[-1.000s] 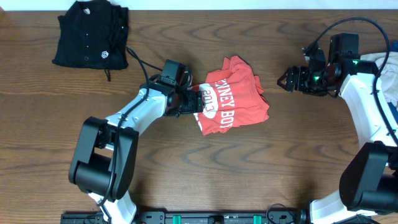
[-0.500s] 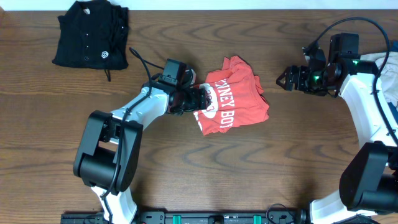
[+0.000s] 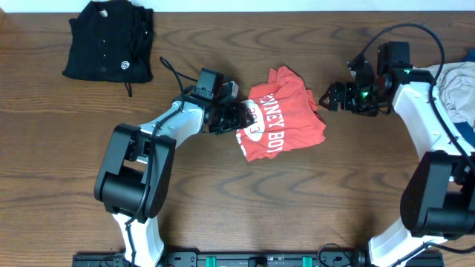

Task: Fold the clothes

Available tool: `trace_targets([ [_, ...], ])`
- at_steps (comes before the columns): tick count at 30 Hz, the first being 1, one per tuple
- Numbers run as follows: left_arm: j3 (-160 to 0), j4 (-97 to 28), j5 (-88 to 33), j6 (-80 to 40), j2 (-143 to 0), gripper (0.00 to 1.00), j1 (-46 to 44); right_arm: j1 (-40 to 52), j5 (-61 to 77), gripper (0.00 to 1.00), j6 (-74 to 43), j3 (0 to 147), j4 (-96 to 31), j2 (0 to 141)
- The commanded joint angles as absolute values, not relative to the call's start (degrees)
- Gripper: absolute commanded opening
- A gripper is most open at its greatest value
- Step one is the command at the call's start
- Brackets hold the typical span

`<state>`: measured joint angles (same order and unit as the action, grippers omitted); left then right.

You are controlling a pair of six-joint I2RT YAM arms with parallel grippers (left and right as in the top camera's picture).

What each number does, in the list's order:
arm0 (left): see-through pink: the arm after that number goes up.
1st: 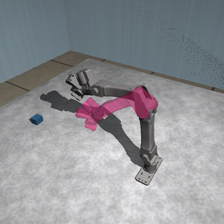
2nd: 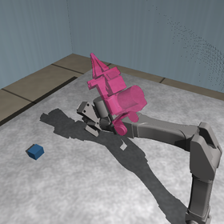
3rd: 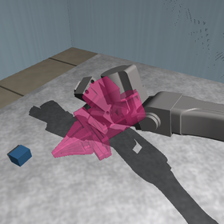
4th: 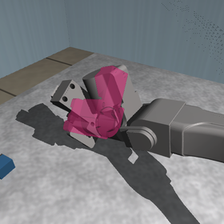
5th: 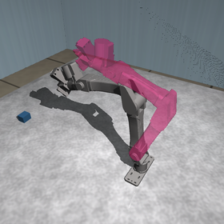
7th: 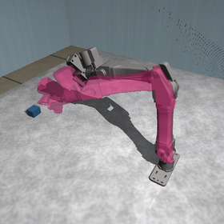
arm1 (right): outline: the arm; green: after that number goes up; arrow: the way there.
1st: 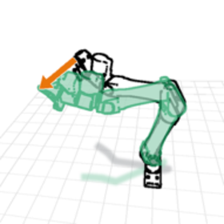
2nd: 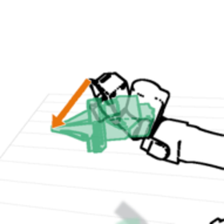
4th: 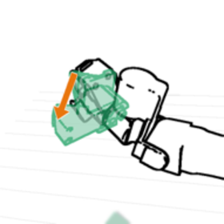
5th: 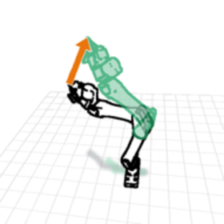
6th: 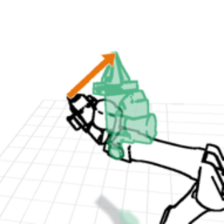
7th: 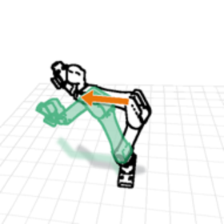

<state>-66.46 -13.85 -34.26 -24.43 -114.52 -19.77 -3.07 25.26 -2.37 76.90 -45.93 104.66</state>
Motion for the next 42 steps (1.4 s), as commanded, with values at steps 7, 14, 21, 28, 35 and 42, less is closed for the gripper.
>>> trace_targets([
  [7,-64.0,-15.8,-32.0,-24.3,-118.4,0.06,-20.2,1.2,26.0,0.92,-2.1,77.3,-42.7,106.7],
  [14,-64.0,-21.6,-32.0,-24.3,-118.0,0.06,-19.0,4.4,25.9,0.92,-2.1,77.3,-40.2,106.7],
  [21,-64.2,-29.9,-31.9,-20.3,-114.5,0.06,-13.3,8.8,20.2,0.81,-2.1,77.3,-35.9,106.7],
  [28,-64.2,-38.7,-31.9,-12.5,-109.5,0.09,-5.3,15.0,14.3,0.81,-2.1,77.3,-34.0,106.7],
  [35,-64.1,-45.1,-31.9,-10.1,-108.4,0.96,-1.0,21.6,11.1,0.84,-2.1,77.3,-32.7,106.7],
  [42,-64.0,-45.2,-39.5,-10.1,-108.4,0.98,-1.1,25.6,9.7,0.87,-2.0,77.3,-31.1,106.7],
])
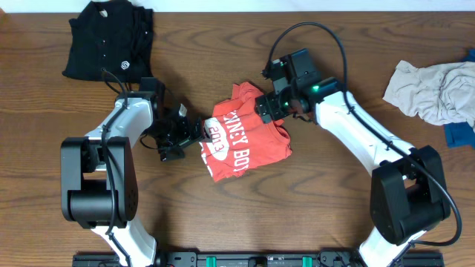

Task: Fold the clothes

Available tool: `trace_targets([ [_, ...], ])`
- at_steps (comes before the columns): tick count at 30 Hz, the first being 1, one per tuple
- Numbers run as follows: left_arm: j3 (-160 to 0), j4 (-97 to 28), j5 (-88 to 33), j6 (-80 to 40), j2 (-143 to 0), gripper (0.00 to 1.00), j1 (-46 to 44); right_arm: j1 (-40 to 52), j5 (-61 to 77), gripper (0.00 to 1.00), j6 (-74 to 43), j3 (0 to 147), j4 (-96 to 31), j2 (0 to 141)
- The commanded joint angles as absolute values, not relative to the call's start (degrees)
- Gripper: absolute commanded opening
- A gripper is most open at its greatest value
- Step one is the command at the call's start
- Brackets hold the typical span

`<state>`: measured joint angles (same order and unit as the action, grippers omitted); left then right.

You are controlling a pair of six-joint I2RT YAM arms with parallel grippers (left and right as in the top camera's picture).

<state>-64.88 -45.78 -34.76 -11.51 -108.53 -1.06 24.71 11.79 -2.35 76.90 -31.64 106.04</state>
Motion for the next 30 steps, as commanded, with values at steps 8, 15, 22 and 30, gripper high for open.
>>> trace_targets([
  [8,-64.0,-43.0,-43.0,-10.3,-108.4,0.98,-1.2,25.8,9.0,0.64,-2.1,77.3,-30.6,107.0],
  [15,-64.0,-42.4,-43.1,-10.4,-108.4,0.99,-4.6,25.9,9.0,0.36,-2.1,77.3,-31.1,107.8],
  [22,-64.0,-39.3,-42.8,-12.6,-108.5,0.99,-7.8,25.5,9.0,0.64,-2.1,77.3,-32.9,109.3],
  [30,-64.0,-39.2,-40.4,-14.0,-109.3,0.99,-7.7,25.6,9.3,0.67,-2.1,77.3,-33.1,109.4],
])
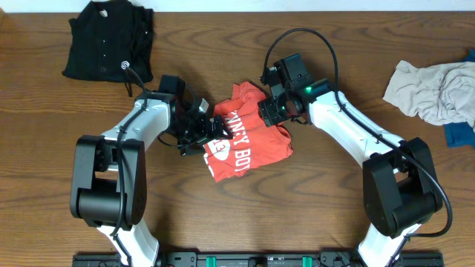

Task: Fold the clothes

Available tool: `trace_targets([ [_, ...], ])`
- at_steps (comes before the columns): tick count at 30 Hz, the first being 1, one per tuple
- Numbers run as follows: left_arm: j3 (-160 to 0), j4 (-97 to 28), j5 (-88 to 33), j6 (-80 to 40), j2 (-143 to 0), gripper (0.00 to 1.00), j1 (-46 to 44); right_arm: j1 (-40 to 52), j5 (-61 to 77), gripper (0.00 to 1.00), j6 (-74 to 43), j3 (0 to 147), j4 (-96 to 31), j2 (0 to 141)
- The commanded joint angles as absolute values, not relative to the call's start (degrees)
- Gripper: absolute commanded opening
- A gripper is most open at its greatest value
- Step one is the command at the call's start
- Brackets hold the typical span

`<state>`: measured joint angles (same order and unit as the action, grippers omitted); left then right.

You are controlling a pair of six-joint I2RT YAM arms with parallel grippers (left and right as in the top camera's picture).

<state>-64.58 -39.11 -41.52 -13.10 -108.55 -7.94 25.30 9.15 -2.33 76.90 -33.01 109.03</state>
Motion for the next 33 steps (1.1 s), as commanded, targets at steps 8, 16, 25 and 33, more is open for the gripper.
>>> trace_targets([
  [8,-62.8,-39.5,-39.4,-14.0,-110.5,0.75,-7.7,25.6,9.2,0.56,-2.1,77.3,-33.5,109.5],
  [16,-62.7,-39.6,-38.5,-14.0,-110.8,0.06,-7.7,25.6,9.2,0.37,-2.1,77.1,-33.6,109.5],
  [25,-62.8,-42.3,-33.6,-14.0,-110.8,0.06,-7.0,25.7,9.5,0.36,-2.1,77.0,-33.7,112.9],
  [33,-63.1,-46.9,-31.6,-14.0,-109.5,0.06,-3.5,27.1,9.5,0.34,-2.1,77.0,-33.4,119.3],
])
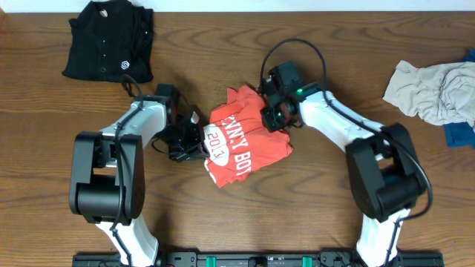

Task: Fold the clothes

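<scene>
A crumpled red T-shirt (249, 148) with white lettering lies mid-table in the overhead view. My left gripper (199, 142) is at the shirt's left edge, by the white collar patch, with its fingers closed on the cloth. My right gripper (270, 117) presses into the shirt's upper right part. Its fingers are hidden under the wrist, so their state does not show.
A folded black garment (110, 41) lies at the back left. A crumpled beige garment (434, 87) sits at the right edge, with a bit of blue cloth (460, 133) below it. Bare wooden table (312, 215) surrounds the shirt.
My left gripper has shifted slightly left and toward the front with the shirt's edge. The shirt's left side lies a little lower and more spread. The right gripper stays on the upper right part.
First the left gripper was at the left edge of the shirt, which lay right of centre, and the right gripper hung off to its right. Then the shirt lay further left, with the right gripper at its upper right. Both have stayed there with small shifts.
</scene>
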Available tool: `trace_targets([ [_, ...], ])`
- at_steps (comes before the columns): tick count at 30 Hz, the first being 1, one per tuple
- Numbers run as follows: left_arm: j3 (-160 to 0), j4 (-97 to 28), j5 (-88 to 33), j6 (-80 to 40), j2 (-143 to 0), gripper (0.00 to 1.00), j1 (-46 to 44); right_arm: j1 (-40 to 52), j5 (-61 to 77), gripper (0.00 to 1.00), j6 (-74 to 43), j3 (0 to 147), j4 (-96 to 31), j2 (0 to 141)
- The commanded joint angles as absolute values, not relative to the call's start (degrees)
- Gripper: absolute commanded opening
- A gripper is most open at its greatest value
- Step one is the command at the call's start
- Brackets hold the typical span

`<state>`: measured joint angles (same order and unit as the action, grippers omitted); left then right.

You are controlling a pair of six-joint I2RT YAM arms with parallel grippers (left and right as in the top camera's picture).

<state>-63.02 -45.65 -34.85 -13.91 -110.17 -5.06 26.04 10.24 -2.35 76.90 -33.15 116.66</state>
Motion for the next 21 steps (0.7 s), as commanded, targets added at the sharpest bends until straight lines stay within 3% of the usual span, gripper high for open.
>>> trace_targets([
  [1,-63.3,-47.2,-31.6,-14.0,-109.1,0.06,-3.3,27.3,9.5,0.34,-2.1,77.0,-33.4,119.8],
  [21,-66.5,-48.4,-28.6,-15.6,-92.6,0.06,-3.4,28.6,9.2,0.34,-2.1,77.0,-33.6,121.6],
])
